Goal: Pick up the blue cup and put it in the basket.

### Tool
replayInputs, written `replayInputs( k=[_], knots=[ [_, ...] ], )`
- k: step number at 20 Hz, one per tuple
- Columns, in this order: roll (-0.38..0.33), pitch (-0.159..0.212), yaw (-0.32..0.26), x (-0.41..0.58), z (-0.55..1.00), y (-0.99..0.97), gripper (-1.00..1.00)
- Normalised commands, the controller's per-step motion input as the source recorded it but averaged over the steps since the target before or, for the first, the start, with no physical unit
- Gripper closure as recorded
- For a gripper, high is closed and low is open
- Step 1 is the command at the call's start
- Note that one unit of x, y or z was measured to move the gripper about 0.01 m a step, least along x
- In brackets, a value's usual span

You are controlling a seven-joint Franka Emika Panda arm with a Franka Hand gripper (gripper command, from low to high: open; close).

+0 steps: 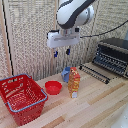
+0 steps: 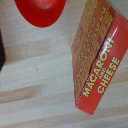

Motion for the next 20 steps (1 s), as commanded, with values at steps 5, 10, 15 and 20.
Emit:
replayInputs(
  k=[5, 10, 15, 20],
  knots=[
    [0.057, -0.048, -0.073, 0.296, -0.01, -0.61, -1.0],
    [0.064, -0.055, -0.094, 0.345, -0.01, -0.77, -1.0],
    [0.056, -0.002, -0.07, 0.251, -0.17, -0.75, -1.0],
    [0.003, 0.117, -0.029, 0.153, -0.41, -0.66, -1.0]
  ],
)
